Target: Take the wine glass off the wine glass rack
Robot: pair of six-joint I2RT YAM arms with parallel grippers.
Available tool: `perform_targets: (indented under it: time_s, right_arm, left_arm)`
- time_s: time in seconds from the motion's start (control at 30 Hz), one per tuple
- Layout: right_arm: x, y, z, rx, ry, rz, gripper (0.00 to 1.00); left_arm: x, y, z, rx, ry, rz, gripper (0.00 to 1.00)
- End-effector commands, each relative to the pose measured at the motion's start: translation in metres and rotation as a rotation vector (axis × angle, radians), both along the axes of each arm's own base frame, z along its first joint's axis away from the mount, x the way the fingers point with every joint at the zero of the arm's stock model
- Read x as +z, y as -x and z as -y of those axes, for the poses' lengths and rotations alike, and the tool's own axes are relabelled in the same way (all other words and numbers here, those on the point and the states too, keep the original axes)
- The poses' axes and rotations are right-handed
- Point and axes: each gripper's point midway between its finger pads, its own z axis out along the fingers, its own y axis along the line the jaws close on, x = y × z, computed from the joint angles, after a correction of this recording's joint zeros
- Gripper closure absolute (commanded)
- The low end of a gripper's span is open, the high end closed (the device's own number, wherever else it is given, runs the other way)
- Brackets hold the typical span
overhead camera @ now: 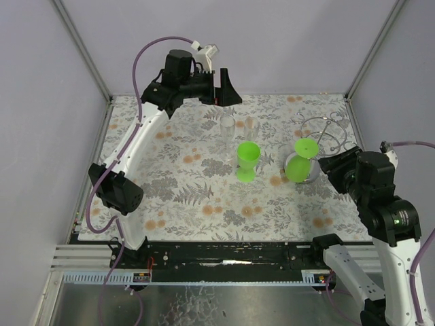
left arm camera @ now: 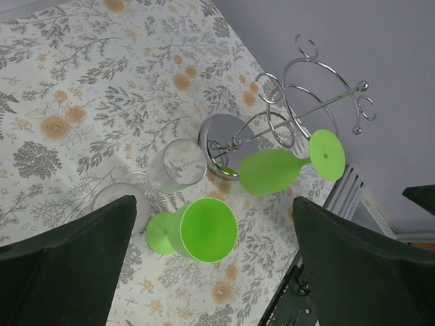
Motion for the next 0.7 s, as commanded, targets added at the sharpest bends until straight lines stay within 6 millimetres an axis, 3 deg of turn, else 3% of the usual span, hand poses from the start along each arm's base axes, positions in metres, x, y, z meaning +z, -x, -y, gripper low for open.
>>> perform_targets:
  time_s: [0.0,0.2,0.4,0.67]
  right_arm:
    - [0.009,-0.016,-0.007,-0.026,-0.087,0.084,0.51]
    - [0.001,-0.027,0.0,-0.072,-0.064,0.085,0.55]
    - [-0.003,-0.037,0.002,-0.089,-0.059,0.094,0.55]
    - [0.012,-0.031,0.012,-0.105,-0.005,0.161,0.39]
  left_arm:
    - [0.011,0.005,0.007,-0.023,0.042,-0.015,0.04]
    - [0.013,0.011,0.014,-0.041,0.047,-0.015,0.04]
    - [0.015,0.029,0.034,-0.11,0.082,-0.065,0.05]
    - [0.004,0.08,0.073,-0.309,0.171,-0.315,0.07]
